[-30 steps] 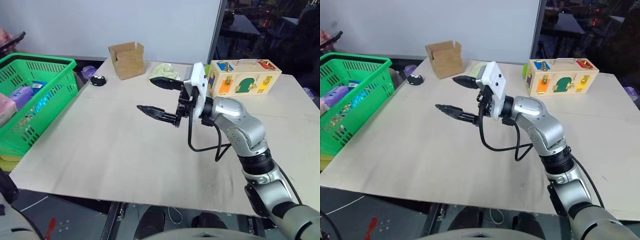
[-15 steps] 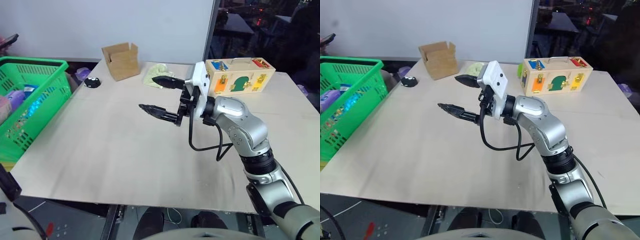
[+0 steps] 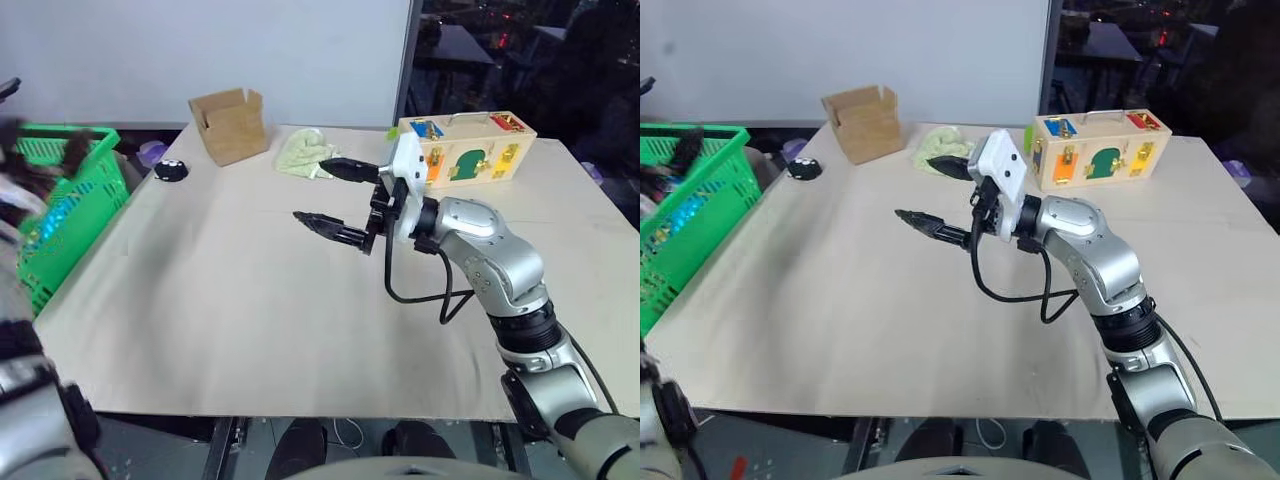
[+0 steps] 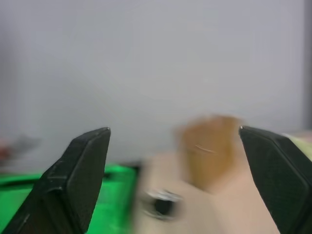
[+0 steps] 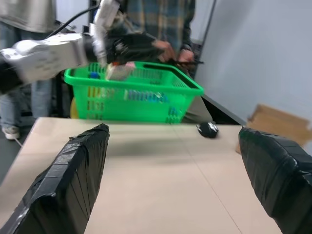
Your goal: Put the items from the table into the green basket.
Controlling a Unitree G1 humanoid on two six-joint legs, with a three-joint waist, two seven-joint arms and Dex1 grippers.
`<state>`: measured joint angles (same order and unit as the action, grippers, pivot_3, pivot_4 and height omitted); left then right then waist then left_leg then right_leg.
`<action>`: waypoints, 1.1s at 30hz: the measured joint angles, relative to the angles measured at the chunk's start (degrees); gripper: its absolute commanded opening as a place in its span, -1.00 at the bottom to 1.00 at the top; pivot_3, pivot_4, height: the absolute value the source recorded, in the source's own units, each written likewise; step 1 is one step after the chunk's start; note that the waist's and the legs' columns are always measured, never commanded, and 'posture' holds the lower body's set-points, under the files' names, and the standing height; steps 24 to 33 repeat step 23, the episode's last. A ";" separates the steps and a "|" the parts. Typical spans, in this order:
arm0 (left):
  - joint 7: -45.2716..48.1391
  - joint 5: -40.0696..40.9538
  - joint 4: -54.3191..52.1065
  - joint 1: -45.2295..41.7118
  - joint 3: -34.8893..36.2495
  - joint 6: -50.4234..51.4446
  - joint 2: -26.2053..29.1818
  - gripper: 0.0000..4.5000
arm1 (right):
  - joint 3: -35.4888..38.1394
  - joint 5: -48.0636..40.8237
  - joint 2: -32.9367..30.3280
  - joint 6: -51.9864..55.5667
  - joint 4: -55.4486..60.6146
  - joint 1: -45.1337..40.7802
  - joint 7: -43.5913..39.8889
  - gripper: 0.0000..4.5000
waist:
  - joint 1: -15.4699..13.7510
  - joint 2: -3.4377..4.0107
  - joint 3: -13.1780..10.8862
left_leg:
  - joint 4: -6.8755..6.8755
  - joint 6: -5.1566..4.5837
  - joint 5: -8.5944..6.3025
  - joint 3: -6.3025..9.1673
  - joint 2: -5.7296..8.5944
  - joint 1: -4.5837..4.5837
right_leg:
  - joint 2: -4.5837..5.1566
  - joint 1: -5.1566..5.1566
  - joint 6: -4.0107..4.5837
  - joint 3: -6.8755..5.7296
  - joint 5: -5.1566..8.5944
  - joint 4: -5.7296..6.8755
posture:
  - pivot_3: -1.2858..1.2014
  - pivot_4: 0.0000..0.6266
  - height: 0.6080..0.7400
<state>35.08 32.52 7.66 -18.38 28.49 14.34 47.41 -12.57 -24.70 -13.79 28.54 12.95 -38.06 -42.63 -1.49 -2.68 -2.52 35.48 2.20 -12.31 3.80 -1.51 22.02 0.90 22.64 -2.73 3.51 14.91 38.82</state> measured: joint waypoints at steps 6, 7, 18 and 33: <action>-7.15 4.03 -23.14 7.62 -5.45 11.51 -7.39 0.97 | 2.16 1.91 -4.10 1.39 2.53 4.76 3.66 1.00 | 0.09 -0.04 0.06 | 0.07 -0.01 0.00 -0.08 0.02 -0.08 | -0.05 -0.04 -0.01 0.15 0.00 0.01 | 0.12 -1.00 1.00; -8.13 5.15 -25.88 8.21 -5.69 13.11 -8.10 0.97 | 2.83 2.69 -5.07 1.66 2.99 6.24 4.97 1.00 | 0.14 -0.01 0.08 | 0.07 -0.01 0.00 -0.09 0.01 -0.12 | -0.06 -0.07 -0.01 0.18 0.01 0.01 | 0.12 -1.00 1.00; -13.43 12.56 -45.00 25.59 -8.77 24.90 -11.82 0.97 | 14.40 8.14 -15.76 4.61 8.49 25.12 13.15 1.00 | 0.92 0.42 -0.03 | 0.08 -0.09 -0.03 -0.36 0.06 -0.21 | -0.10 -0.10 0.08 0.53 0.13 -0.16 | 0.10 -1.00 1.00; -13.98 11.21 -47.39 30.00 -8.72 24.51 -12.75 0.97 | 16.37 8.01 -17.85 4.89 11.24 30.37 13.04 1.00 | 0.87 0.64 -0.06 | 0.28 -0.09 -0.03 -0.39 0.06 -0.26 | -0.12 -0.24 -0.03 0.59 0.29 -0.28 | 0.08 -1.00 1.00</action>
